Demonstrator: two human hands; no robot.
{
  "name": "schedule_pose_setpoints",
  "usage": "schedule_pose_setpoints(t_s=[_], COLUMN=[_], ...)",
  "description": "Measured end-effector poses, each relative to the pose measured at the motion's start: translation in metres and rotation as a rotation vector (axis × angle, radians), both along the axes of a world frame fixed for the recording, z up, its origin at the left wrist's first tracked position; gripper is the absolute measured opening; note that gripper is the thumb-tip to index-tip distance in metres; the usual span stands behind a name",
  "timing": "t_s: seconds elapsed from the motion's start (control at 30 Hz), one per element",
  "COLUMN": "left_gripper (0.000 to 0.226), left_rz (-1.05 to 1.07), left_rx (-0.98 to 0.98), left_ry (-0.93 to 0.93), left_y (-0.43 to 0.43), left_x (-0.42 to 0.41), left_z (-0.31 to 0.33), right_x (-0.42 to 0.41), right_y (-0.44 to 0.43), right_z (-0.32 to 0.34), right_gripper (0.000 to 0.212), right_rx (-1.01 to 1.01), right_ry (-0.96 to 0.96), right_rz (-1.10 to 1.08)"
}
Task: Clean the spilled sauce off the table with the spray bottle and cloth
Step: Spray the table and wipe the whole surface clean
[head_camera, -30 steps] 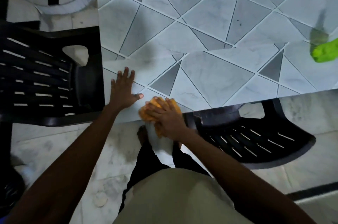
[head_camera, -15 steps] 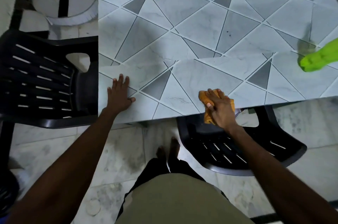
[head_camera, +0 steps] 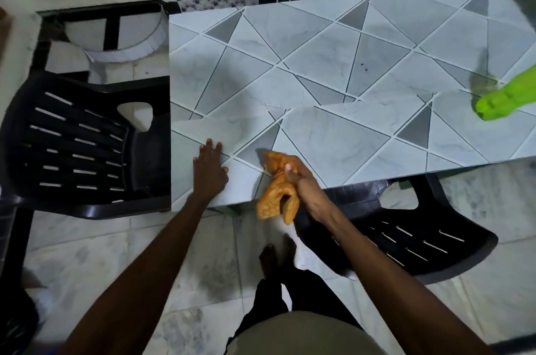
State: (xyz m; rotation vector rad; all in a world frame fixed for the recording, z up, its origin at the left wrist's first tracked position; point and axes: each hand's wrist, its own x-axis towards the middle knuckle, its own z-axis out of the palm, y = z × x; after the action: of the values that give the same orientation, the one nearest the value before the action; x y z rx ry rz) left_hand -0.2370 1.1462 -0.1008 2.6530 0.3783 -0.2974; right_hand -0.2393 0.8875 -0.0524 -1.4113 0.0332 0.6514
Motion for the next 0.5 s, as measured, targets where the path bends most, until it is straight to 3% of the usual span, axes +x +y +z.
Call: schedule_pose_setpoints(t_s=[0.13, 0.23, 0.3, 0.43, 0.5], left_gripper=[0.049, 0.039, 0.036, 0.033, 0.03], left_rz=[0.019, -0.034, -0.099, -0.217, -0.283], left_rx=[-0.037, -0.192, -0.295, -0.451, -0.489], left_ry=[-0.245, -0.369, -0.376, -0.374, -0.386], left_y=[-0.046, -0.095, -0.135, -0.216, -0.256], left_x=[-0.001, 0.006, 0.012, 0.026, 0.033], left_z=[0.006, 0.019, 0.028, 0.043, 0.053], right_x=[0.001, -0.004, -0.007, -0.01, -0.011], right_y=[-0.049, -0.092, -0.122, -0.193, -0.23], right_z=[0.027, 0.042, 0.052, 0.066, 0.066], right_gripper=[0.041, 0.056, 0.067, 0.1, 0.095], right_rx=[0.246, 0.546, 0.713, 0.751, 0.728], right_ry=[0.403, 0.541, 0.541, 0.372, 0.333], right_rz=[-0.406, -0.572, -0.633, -0.633, -0.65])
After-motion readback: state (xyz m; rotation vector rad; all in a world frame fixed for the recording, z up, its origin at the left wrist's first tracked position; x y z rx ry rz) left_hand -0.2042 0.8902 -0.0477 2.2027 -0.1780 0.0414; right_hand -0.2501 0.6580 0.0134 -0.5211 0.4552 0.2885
